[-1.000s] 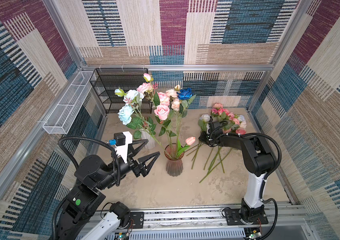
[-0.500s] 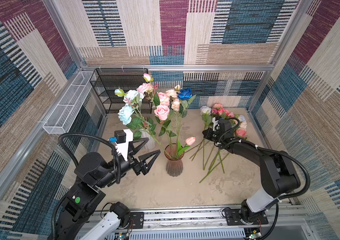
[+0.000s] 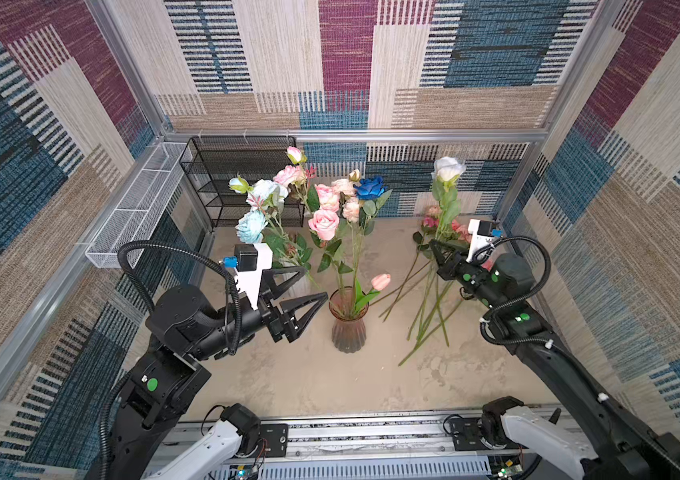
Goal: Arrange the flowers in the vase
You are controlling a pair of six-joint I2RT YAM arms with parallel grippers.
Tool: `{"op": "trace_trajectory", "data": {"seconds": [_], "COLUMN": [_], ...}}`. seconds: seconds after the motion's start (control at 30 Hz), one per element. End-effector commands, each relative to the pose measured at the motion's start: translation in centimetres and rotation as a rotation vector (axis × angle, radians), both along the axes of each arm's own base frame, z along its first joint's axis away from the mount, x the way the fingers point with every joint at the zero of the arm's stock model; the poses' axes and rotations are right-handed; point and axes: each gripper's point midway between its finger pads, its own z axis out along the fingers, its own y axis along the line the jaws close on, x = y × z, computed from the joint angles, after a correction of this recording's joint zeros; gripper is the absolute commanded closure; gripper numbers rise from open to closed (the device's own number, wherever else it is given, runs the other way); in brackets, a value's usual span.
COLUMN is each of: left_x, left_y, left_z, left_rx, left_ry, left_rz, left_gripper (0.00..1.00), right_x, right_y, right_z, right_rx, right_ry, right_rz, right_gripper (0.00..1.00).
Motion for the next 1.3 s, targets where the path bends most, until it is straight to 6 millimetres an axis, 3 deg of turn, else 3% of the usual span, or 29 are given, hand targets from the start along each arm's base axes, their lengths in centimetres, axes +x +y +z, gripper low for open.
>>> {"op": "trace_trajectory", "data": {"seconds": [0.0, 0.2, 0.3, 0.53, 0.67, 0.87, 1.1, 1.27], "left_x": [-1.0, -1.1, -0.7, 0.5, 0.9, 0.5, 0.4, 0.4], "left_y": [-1.3, -3.4, -4.2, -5.6, -6.7, -8.3, -9.3, -9.7], "left_z": [1.3, 3.8, 4.7, 5.2, 4.1, 2.9, 2.0, 2.0], "left_rx": [-0.011, -0.035, -0.045, -0.037, -0.018, 0.006, 0.030, 0.032], "left_ry": [-0.005, 0.002, -0.001, 0.005, 0.035, 0.059, 0.073, 0.072], "left_rz": [-0.112, -0.248, -0.285, -0.326, -0.361, -0.435, -0.461, -0.469], "left_gripper": [0.18, 0.25, 0.29, 0.43, 0.44, 0.56, 0.67, 0.81], "right_x": [-3.0, -8.2, -10.3, -13.7, -14.6, -14.7, -14.6, -14.3], "right_y": [1.9, 7.8, 9.8, 13.3, 14.2, 15.4, 16.0, 16.5], "right_z": [4.8, 10.6, 12.8, 15.4, 16.8, 17.9, 17.8, 17.0], "right_rx": [0.006, -0.044, -0.015, 0.050, 0.089, 0.109, 0.109, 0.103], "right_ry": [-0.169, -0.346, -0.404, -0.479, -0.509, -0.529, -0.519, -0.493], "right_rz": [0.135, 0.348, 0.421, 0.566, 0.596, 0.615, 0.625, 0.633], "right_gripper": [1.00, 1.00, 1.00, 1.00, 1.00, 1.00, 1.00, 1.00]}}
